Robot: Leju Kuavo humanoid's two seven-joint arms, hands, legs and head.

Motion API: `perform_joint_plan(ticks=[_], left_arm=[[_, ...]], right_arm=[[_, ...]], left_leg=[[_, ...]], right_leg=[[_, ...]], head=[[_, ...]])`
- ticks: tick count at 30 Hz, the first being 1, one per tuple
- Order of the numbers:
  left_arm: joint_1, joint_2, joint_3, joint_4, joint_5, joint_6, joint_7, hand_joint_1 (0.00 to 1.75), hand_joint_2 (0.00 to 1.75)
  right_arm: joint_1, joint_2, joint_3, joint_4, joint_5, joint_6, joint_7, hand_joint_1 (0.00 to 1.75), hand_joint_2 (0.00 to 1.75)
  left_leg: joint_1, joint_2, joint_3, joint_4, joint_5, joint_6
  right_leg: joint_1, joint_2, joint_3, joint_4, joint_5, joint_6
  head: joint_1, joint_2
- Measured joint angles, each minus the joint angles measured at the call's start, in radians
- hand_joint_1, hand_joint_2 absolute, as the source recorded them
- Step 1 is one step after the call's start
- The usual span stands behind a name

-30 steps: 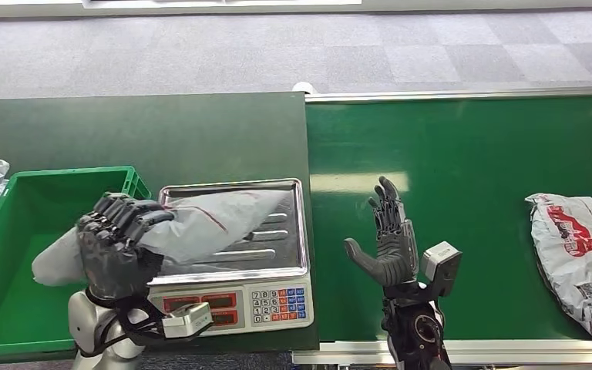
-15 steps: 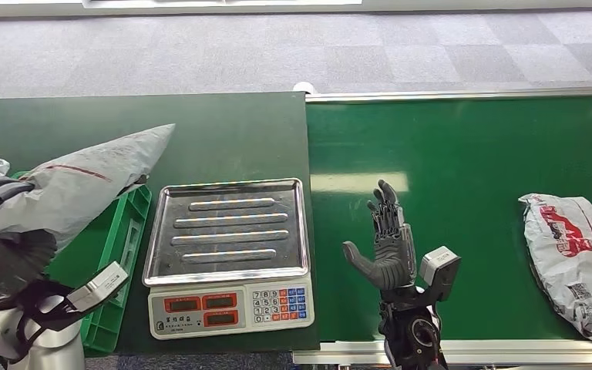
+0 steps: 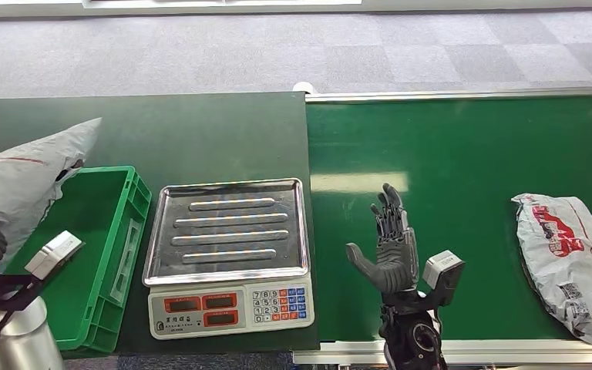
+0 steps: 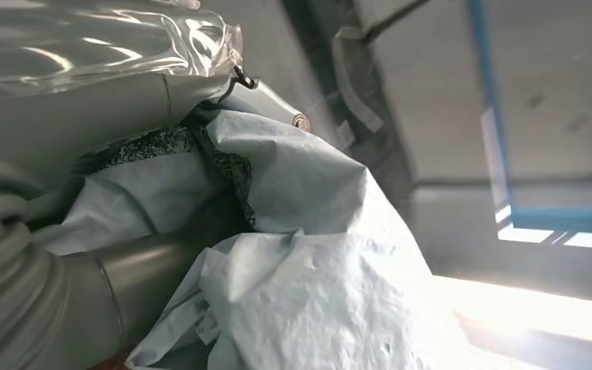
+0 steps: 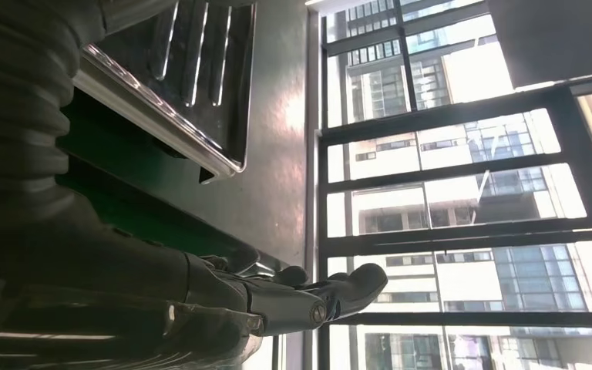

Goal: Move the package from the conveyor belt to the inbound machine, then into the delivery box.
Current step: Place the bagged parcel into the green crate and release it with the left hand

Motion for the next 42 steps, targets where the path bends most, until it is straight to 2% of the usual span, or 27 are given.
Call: perform_joint_plan(ticks=[2, 7, 11, 17, 37, 38, 39, 41, 42], left_arm=[[-0.014, -0.008, 0.052, 0.059, -0.019, 0.0, 0.001, 1.75, 0.0], [-0.056, -0.02, 0.185, 0.214, -0.086, 0.0, 0.017, 1.75, 0.0], [-0.071, -0.015, 0.238, 0.311, -0.147, 0.0, 0.095, 1.75, 0.0], [-0.073, 0.005, 0.258, 0.4, -0.175, 0.0, 0.178, 1.75, 0.0], [-0.086, 0.026, 0.275, 0.444, -0.182, 0.0, 0.183, 1.74, 0.0], [-0.086, 0.026, 0.275, 0.444, -0.182, 0.0, 0.183, 1.64, 0.0], [-0.086, 0.027, 0.276, 0.445, -0.182, 0.0, 0.183, 1.46, 0.0], [-0.087, 0.027, 0.276, 0.445, -0.181, 0.0, 0.181, 0.64, 0.0], [-0.088, 0.027, 0.277, 0.445, -0.18, 0.0, 0.175, 0.3, 0.0]], right_arm=[[0.006, 0.0, -0.001, -0.009, 0.01, 0.004, 0.004, 0.0, 1.75], [0.009, 0.0, -0.005, -0.018, 0.031, 0.011, 0.014, 0.0, 1.75], [0.01, 0.0, -0.008, -0.025, 0.037, 0.012, 0.02, 0.0, 1.75], [0.01, 0.0, -0.012, -0.032, 0.039, 0.018, 0.024, 0.0, 1.75], [0.011, 0.0, -0.018, -0.032, 0.039, 0.019, 0.025, 0.0, 1.75], [0.011, 0.0, -0.018, -0.032, 0.039, 0.019, 0.025, 0.0, 1.75], [0.011, 0.0, -0.018, -0.032, 0.039, 0.019, 0.025, 0.0, 1.75], [0.011, 0.0, -0.018, -0.032, 0.04, 0.019, 0.025, 0.0, 1.75], [0.011, 0.0, -0.018, -0.032, 0.04, 0.019, 0.025, 0.0, 1.75]], left_leg=[[0.0, 0.0, 0.0, 0.0, 0.0, 0.0], [0.0, 0.001, 0.0, 0.0, 0.0, 0.0], [0.0, 0.0, -0.001, 0.0, 0.0, 0.0], [0.0, 0.0, -0.001, 0.0, 0.0, 0.0], [0.0, 0.0, -0.001, 0.0, 0.0, 0.0], [0.0, 0.0, -0.001, 0.0, 0.0, 0.0], [0.0, 0.0, -0.001, 0.0, 0.0, 0.0], [0.0, 0.0, -0.001, 0.0, 0.0, 0.0], [0.0, 0.0, -0.001, 0.0, 0.0, 0.0]], right_leg=[[0.0, 0.0, 0.0, 0.0, 0.0, 0.0], [0.0, 0.0, 0.0, 0.0, 0.0, 0.0], [0.0, 0.0, -0.001, 0.0, 0.0, 0.0], [0.0, 0.0, -0.001, 0.0, 0.0, 0.0], [0.0, 0.0, -0.001, 0.0, 0.0, 0.0], [0.0, 0.0, -0.001, 0.0, 0.0, 0.0], [0.0, 0.0, -0.001, 0.0, 0.0, 0.0], [0.0, 0.0, -0.001, 0.0, 0.0, 0.0], [0.0, 0.0, -0.001, 0.0, 0.0, 0.0]], head=[[0.0, 0.0], [0.0, 0.0], [0.0, 0.0], [0.0, 0.0], [0.0, 0.0], [0.0, 0.0], [0.0, 0.0], [0.0, 0.0], [0.0, 0.0]])
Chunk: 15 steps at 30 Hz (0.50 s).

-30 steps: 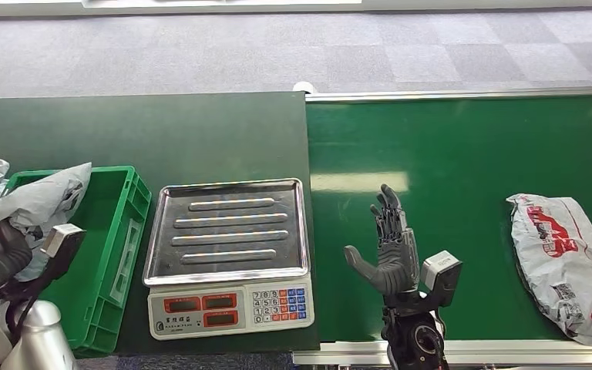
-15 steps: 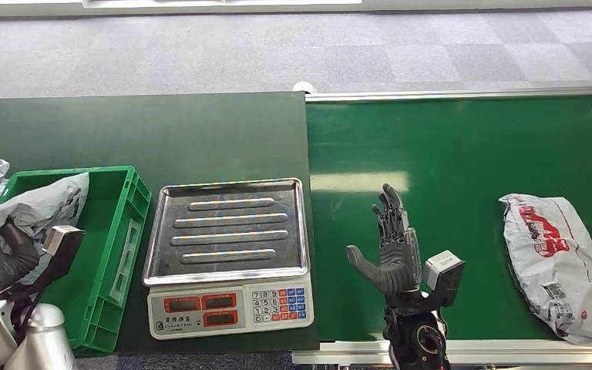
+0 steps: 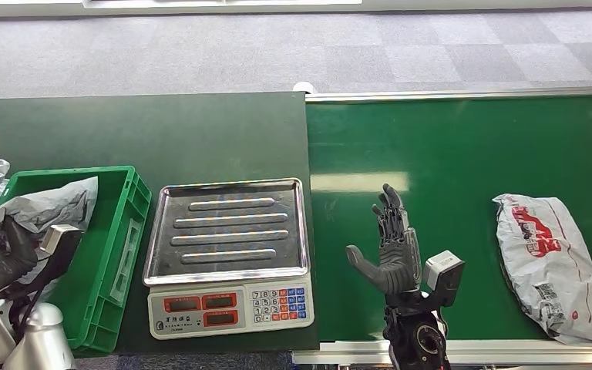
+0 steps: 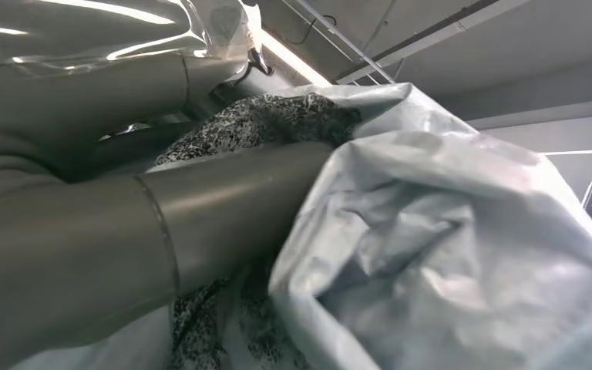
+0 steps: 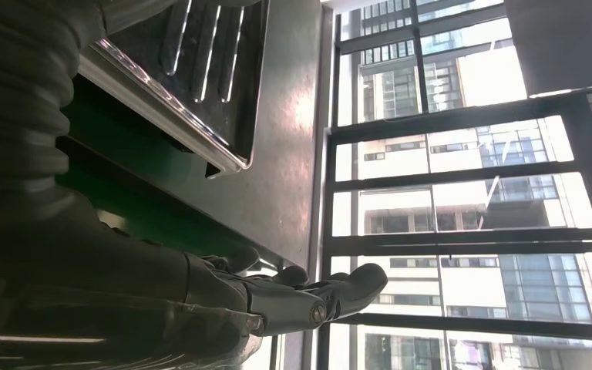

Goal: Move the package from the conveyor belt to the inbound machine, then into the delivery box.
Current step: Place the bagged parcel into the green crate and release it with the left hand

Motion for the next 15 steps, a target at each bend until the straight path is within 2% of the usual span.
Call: perform_joint_plan(ticks=[1, 2, 5, 7, 11, 15], left_arm=[[-0.002, 0.0, 0.004, -0.001, 0.003, 0.0, -0.014, 0.04, 0.0], [-0.005, -0.001, 0.011, -0.002, 0.009, 0.0, -0.039, 0.0, 0.0], [-0.018, -0.008, 0.048, -0.016, 0.052, 0.0, -0.137, 0.0, 0.0], [-0.02, -0.012, 0.059, -0.039, 0.103, 0.0, -0.17, 0.0, 0.0], [-0.016, -0.019, 0.048, -0.113, 0.217, 0.0, -0.177, 0.0, 0.0], [-0.006, -0.029, -0.004, -0.16, 0.27, 0.0, -0.177, 0.0, 0.0]], right_arm=[[0.0, 0.0, 0.0, 0.0, 0.0, 0.0, 0.0, 0.0, 1.75], [0.0, 0.0, 0.0, 0.0, 0.0, 0.0, 0.0, 0.0, 1.75], [0.001, 0.0, 0.001, 0.0, 0.0, -0.001, 0.0, 0.0, 1.75], [0.001, 0.0, 0.001, 0.0, 0.0, -0.002, 0.0, 0.0, 1.75], [0.002, 0.0, 0.002, 0.0, -0.001, -0.003, -0.003, 0.0, 1.75], [0.001, 0.0, 0.004, 0.0, -0.002, -0.004, -0.009, 0.0, 1.75]], left_leg=[[0.0, 0.0, 0.0, 0.0, 0.0, 0.0], [0.0, 0.0, 0.0, 0.0, 0.0, 0.0], [0.0, 0.001, 0.0, 0.0, 0.0, 0.0], [0.0, 0.001, 0.0, 0.0, 0.0, 0.0], [0.0, 0.001, -0.001, 0.0, 0.0, 0.0], [0.0, 0.0, -0.001, 0.0, 0.0, 0.0]], right_leg=[[0.0, 0.0, 0.0, 0.0, 0.0, 0.0], [0.0, 0.0, 0.0, 0.0, 0.0, 0.0], [0.0, 0.0, 0.0, 0.0, 0.0, 0.0], [0.0, 0.0, 0.0, 0.0, 0.0, 0.0], [0.0, 0.0, -0.001, 0.0, 0.0, 0.0], [0.0, 0.0, 0.0, 0.0, 0.0, 0.0]], head=[[0.0, 0.0], [0.0, 0.0], [0.0, 0.0], [0.0, 0.0], [0.0, 0.0], [0.0, 0.0]])
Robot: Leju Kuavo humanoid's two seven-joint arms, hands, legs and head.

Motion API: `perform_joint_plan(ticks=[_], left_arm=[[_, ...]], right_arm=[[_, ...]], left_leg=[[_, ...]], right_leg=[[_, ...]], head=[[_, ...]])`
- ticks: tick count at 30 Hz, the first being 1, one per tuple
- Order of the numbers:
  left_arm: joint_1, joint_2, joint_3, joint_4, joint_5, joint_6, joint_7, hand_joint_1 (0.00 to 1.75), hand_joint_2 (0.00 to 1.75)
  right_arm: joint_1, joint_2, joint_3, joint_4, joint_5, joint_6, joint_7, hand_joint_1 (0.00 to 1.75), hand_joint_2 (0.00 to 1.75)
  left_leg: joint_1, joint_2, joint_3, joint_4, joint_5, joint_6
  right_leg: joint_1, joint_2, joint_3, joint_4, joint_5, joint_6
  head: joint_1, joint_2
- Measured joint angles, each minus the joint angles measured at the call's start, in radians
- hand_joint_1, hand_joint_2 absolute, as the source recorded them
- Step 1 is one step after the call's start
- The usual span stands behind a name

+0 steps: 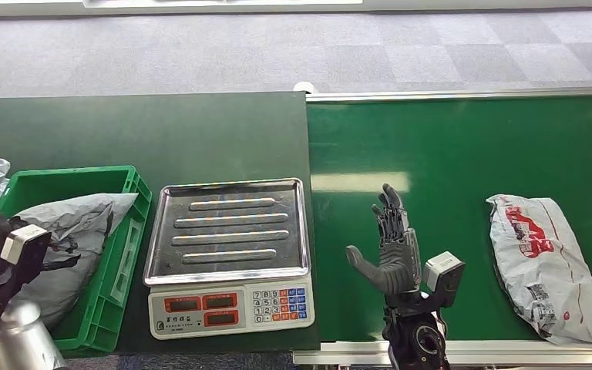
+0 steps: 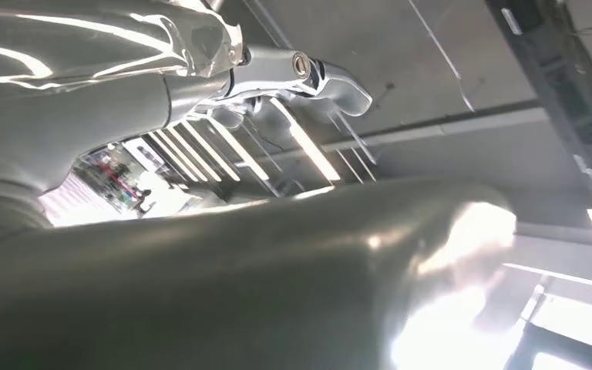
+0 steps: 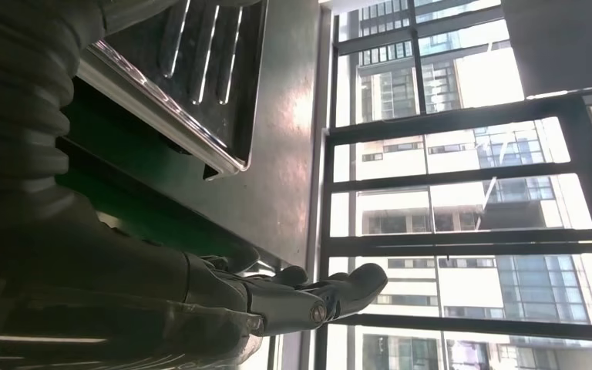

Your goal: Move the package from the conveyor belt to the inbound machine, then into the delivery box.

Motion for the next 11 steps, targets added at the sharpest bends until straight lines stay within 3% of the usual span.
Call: perform_joint_plan(ticks=[6, 11], left_arm=[[0.038, -0.013, -0.122, -0.124, 0.08, 0.0, 0.0, 0.0, 0.0], [0.047, -0.017, -0.159, -0.167, 0.087, 0.0, 0.0, 0.0, 0.0]], right_arm=[[-0.002, 0.0, 0.004, 0.0, -0.004, 0.0, -0.001, 0.0, 1.75], [-0.002, 0.0, 0.006, 0.0, -0.005, 0.0, -0.001, 0.0, 1.75]], left_leg=[[0.0, 0.0, 0.0, 0.0, 0.0, 0.0], [0.0, 0.0, 0.0, 0.0, 0.0, 0.0]], right_leg=[[0.0, 0.0, 0.0, 0.0, 0.0, 0.0], [0.0, 0.0, 0.0, 0.0, 0.0, 0.0]], head=[[0.0, 0.0], [0.0, 0.0]])
